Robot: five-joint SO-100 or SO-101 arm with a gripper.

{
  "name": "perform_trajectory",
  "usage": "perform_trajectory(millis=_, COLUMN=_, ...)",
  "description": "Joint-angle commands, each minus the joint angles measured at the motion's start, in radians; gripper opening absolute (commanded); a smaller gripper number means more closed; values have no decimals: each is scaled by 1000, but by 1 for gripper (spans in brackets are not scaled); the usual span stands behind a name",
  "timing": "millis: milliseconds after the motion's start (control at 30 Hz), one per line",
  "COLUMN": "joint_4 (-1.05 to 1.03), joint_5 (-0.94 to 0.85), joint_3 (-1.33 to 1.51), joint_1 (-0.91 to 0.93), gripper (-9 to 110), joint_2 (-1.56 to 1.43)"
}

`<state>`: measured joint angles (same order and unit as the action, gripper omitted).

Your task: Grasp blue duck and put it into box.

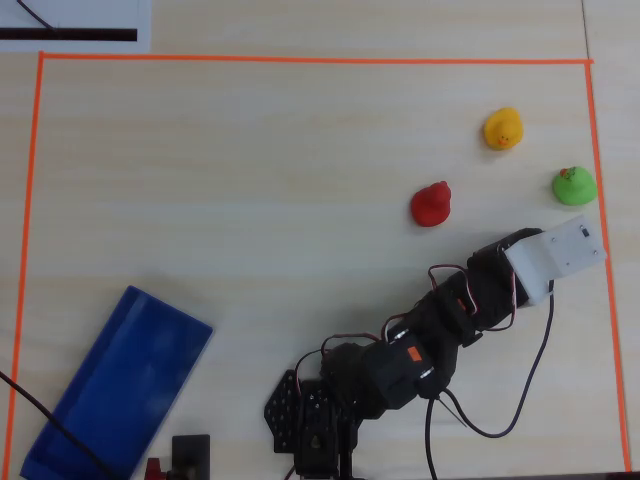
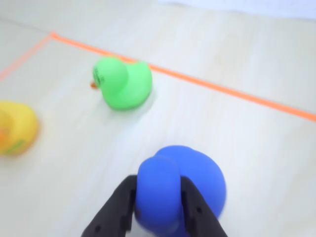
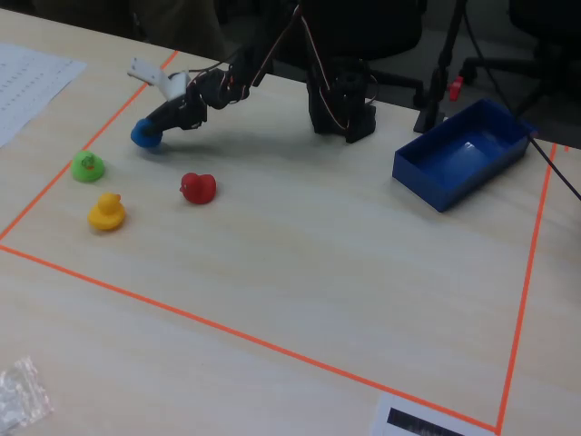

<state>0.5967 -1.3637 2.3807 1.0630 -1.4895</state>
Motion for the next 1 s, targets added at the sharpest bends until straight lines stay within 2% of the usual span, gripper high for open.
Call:
perform_trajectory(millis=0, joint_4=-428, joint_5=109, joint_3=-104, joint_1=-74, gripper=0, joint_2=-259)
perform_trajectory(millis=100, joint_4=-824, joint_5=207, joint_3=-255, joint_1=-163, gripper=0, joint_2=-387)
perform_trajectory(millis=267, joint_4=-1362, joint_5=319, joint_3=-456, joint_1=-399, gripper=0, joint_2=-552)
perform_trajectory(millis=500, joint_4=-1925, joint_5=465, joint_3=-557, joint_1=-804, gripper=0, joint_2=-733)
perform_trajectory(millis=700, joint_4=-2230, joint_5=675, joint_3=-497, joint_1=-1292, gripper=0, joint_2=-868)
perform_trajectory(millis=800, joint_4=-2306, joint_5=798, joint_3=-546, joint_1=-1520, gripper=0, joint_2=-842)
perform_trajectory(millis=967, joint_4=-2341, joint_5=920, joint_3=-650, joint_1=-1789, gripper=0, joint_2=-713)
